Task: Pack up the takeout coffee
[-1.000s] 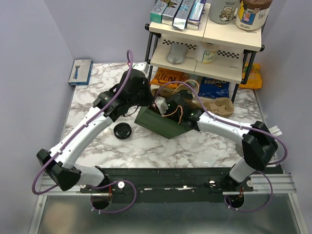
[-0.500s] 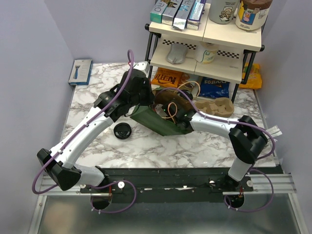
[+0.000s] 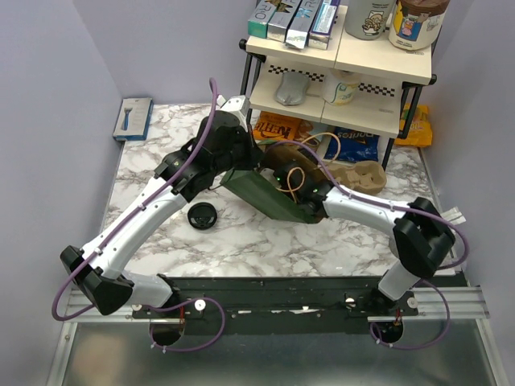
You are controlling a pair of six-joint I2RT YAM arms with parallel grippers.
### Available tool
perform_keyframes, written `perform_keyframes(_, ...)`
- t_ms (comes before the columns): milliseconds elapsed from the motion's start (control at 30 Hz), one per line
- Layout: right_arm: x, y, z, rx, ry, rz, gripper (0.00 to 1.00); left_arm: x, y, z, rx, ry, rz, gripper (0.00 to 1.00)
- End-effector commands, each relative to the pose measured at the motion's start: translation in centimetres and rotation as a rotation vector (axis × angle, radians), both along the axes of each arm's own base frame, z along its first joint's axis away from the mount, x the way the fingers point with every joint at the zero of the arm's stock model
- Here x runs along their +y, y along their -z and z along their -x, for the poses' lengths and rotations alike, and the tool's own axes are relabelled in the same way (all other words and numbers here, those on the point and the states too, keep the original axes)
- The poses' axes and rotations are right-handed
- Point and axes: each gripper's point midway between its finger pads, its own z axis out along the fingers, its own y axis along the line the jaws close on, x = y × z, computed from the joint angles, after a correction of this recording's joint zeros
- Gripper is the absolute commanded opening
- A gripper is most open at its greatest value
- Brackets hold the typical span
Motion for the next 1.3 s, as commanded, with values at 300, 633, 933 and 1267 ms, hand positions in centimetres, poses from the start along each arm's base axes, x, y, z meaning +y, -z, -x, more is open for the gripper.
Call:
perform_keyframes(300,3.5,-7.7,-0.4,-0.226,-0.166,-0.29,0.01,-0.5,2.0,0.3,0.084,-0.021,0.027,0.0)
perform_keyframes(633,1.0,-8.7,0.5,-0.316,-0.165,-0.269,0.03,1.6,3.3,-0.5,0.105,-0.104,-0.031,0.0)
perform_keyframes(933,5.0,-12.3,1.2,-0.366,-0.279,-0.513,0.01,-0.4,3.8,0.9,0.138,0.031,0.009,0.0)
perform_keyframes(1267,5.8,-8.0,-0.8,-0.344,-0.22,-0.467,0.01,-0.9,3.0,2.0,0.143,0.056,0.09,0.0)
